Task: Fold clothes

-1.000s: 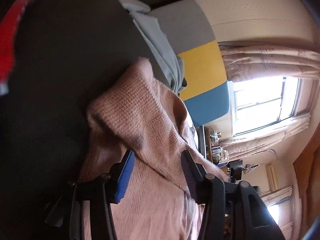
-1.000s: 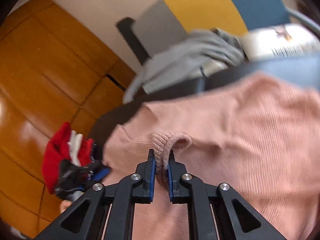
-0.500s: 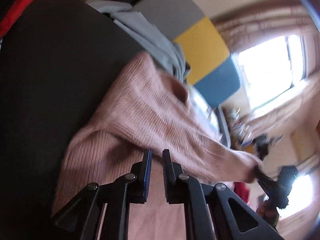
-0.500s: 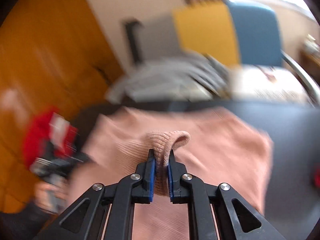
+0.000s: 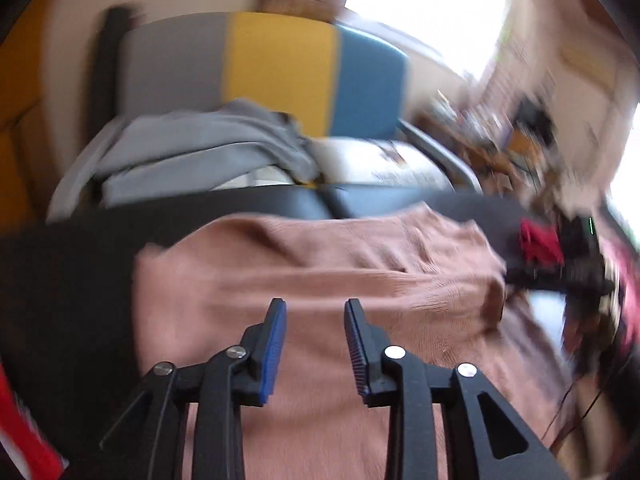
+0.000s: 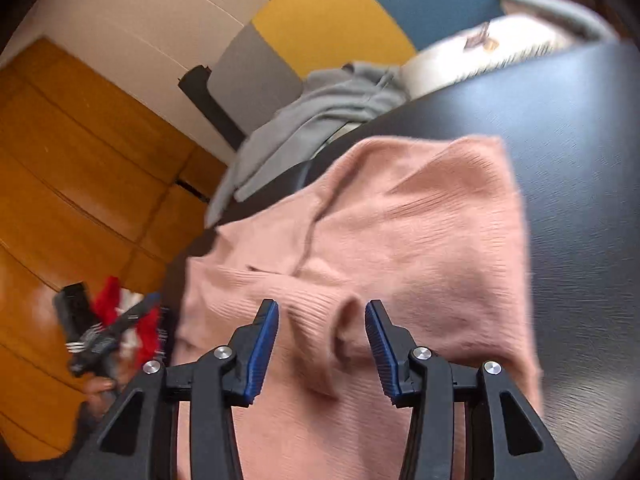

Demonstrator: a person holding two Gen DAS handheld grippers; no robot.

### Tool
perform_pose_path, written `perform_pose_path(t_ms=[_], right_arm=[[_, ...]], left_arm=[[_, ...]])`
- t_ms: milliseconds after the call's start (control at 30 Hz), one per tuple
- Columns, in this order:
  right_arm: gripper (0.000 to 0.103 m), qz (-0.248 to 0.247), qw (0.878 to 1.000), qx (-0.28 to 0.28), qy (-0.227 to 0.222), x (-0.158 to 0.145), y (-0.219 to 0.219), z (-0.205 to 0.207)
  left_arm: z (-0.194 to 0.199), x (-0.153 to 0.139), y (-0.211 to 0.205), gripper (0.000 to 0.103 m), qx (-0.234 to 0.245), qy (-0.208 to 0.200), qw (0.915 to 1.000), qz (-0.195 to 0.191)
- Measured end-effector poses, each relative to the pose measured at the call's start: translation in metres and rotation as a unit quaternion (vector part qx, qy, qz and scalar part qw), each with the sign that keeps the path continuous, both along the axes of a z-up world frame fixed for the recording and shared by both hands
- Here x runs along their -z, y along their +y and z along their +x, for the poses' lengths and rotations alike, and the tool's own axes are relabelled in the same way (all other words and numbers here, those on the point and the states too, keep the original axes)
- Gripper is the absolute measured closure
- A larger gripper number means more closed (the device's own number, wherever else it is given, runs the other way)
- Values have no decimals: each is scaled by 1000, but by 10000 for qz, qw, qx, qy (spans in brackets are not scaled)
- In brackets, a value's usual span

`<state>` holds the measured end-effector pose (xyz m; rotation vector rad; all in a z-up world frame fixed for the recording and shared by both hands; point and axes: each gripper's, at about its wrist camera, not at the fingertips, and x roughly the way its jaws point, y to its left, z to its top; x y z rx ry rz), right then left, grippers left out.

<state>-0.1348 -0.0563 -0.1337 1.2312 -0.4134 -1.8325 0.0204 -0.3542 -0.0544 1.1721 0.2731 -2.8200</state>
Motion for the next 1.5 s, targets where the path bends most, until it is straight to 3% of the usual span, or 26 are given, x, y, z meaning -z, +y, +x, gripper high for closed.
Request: perform_pose_path(t_ms=[67,133,167,333,433,533,600,667,767,900,1000,1200,1333,1367,1400,1433,1467,1500], right_arm=[[56,120,9996,-133,-228,7,-13,-5],[71,376,9971,-531,394,-4,-30,8],[73,497,9929,-825,702,-10,-37,19],[73,1248,9592,-1863,1725,-16,-55,76],[71,1344,9588,-1933,1588,-8,-47,85],[66,1199,9693,-1669,1352,-10,-28,79],[64,883,9814,-1312,1085,-13,-14,65],[62,530,9916,-903,755,-15,-3,48],[57,212,9989,-413,108,-5,-6,23],[57,-97,9982,-25,-586,12,-20,-3],[90,121,9972,-714,-172,7,-50,14],[90,380,9880,-740,1300,-48,-42,49],[89,728,9765,-502,1964,-83,-30,43],[86,868,9758,-405,1966,-84,-30,32],[74,1008,9749,-307,1962,-84,-31,22],[44,1215,9717,-50,2028,-81,-27,11],[31,1423,9672,214,2094,-77,-23,1],[27,1399,9708,289,1925,-71,-19,-4]], left_arm=[[-26,6,9,68,348,-184,9985,-380],[-52,12,18,65,718,-371,9942,-707],[-63,15,21,62,928,-463,9915,-791],[-93,36,42,54,1843,-873,9701,-1315],[-105,50,52,54,2217,-1178,9558,-1531],[-102,61,59,58,2401,-1310,9481,-1622],[-97,60,62,77,2429,-1265,9490,-1561],[-91,59,66,88,2420,-1207,9498,-1571],[-80,59,70,92,2448,-1172,9504,-1522],[-73,57,69,94,2251,-1093,9579,-1409],[-63,52,69,95,2112,-952,9645,-1268],[-36,22,62,95,1674,-228,9822,-820],[-67,13,60,94,1317,-171,9887,-692],[-77,11,59,91,1225,-180,9900,-669],[-87,9,59,85,1133,-189,9913,-647],[-98,11,55,82,963,-265,9932,-592],[-108,18,47,82,730,-413,9955,-443],[-111,23,39,82,588,-480,9969,-213]])
